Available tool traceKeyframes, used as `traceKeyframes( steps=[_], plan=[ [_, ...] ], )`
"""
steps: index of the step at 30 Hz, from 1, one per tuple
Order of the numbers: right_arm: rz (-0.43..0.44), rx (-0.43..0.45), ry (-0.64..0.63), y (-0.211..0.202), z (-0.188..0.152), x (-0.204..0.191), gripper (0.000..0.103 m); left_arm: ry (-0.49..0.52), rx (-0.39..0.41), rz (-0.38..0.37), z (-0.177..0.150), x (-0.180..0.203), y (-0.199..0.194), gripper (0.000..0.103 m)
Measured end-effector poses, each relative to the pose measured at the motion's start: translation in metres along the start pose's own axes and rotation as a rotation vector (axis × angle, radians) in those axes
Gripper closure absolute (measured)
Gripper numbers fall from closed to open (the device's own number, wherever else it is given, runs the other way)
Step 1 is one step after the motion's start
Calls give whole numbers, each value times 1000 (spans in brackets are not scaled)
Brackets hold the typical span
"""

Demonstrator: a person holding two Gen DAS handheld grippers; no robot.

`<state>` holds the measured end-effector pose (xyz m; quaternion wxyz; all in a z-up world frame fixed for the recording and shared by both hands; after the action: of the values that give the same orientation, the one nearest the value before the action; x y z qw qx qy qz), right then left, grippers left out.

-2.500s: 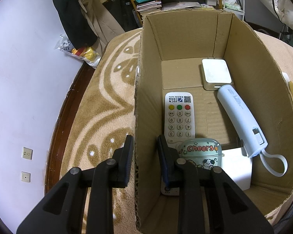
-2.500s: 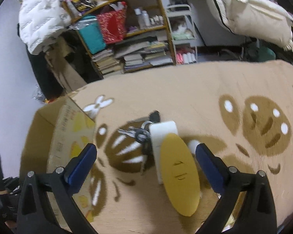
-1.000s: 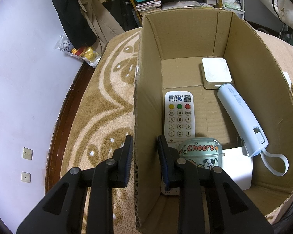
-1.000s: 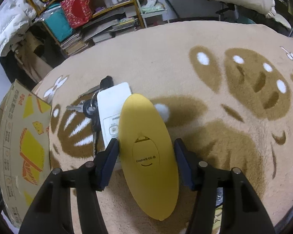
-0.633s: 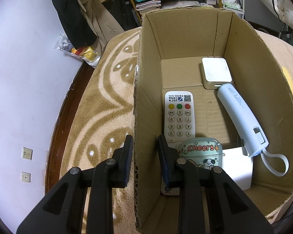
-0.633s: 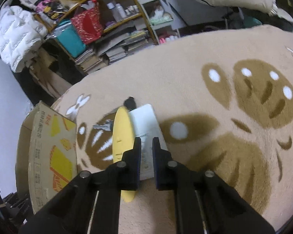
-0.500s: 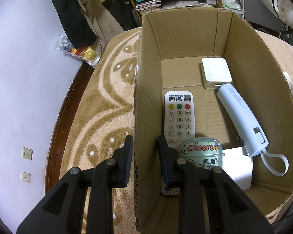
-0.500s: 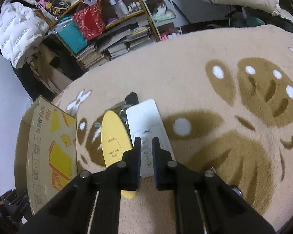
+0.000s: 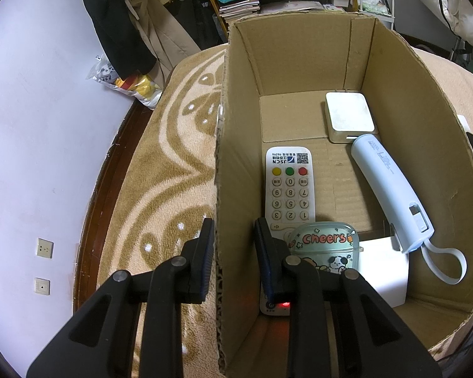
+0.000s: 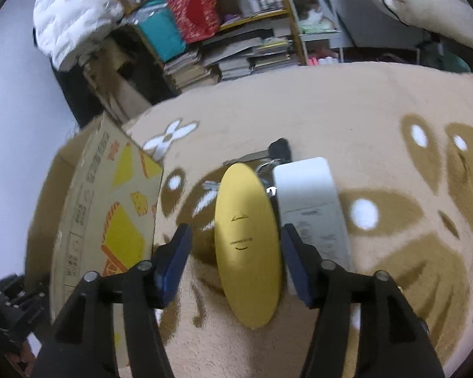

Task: Organize rigid objects
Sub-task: 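Grasp the yellow oval remote with the right tool and lift it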

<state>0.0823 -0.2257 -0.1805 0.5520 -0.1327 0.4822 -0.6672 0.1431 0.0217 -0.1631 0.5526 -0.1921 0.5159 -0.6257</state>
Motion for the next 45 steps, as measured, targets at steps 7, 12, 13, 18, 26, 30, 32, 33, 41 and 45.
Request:
traceKeyframes(
  steps=[7, 12, 13, 18, 26, 30, 32, 33, 41, 45],
  plan=[
    [-61, -35, -29, 12, -1, 1, 19, 0, -3, -4, 1, -1, 0, 78],
    [-91, -38, -81, 20, -1, -8, 12, 4, -5, 0, 1, 0, 1, 78],
    [-97, -36, -89, 21, -1, -9, 12, 4, -6, 0, 1, 0, 1, 78],
    [-98, -37, -104, 25, -1, -16, 12, 6, -6, 1, 1, 0, 1, 78],
    [-21, -63, -65, 24, -3, -20, 13, 7, -7, 3, 1, 2, 0, 78],
    [-87, -95, -62, 31, -8, -13, 14, 6, -9, 2, 2, 2, -1, 78],
    [-92, -99, -37, 32, -9, -6, 15, 5, -9, 0, 3, 1, -1, 78],
    [-106, -92, -32, 32, -8, -3, 15, 4, -10, -2, 3, 1, -1, 78],
    [-111, -114, -63, 45, -10, -7, 21, 3, -11, -3, 4, 0, -2, 78],
    [-194, -86, -130, 40, -14, -8, 45, 3, -10, -5, 4, 0, -1, 78]
  ],
)
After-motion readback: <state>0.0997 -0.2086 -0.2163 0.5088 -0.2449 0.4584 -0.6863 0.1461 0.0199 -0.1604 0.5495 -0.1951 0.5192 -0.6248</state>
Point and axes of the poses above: each gripper's, at about its wrist camera, not at the fingertips, and y roughly the way its jaws point, x to its right, z to its top, the point moved 5 cm from there along y, roughly the way its jaws point, and after that the axes turned 2 degrees about z, right-handed, at the moved point
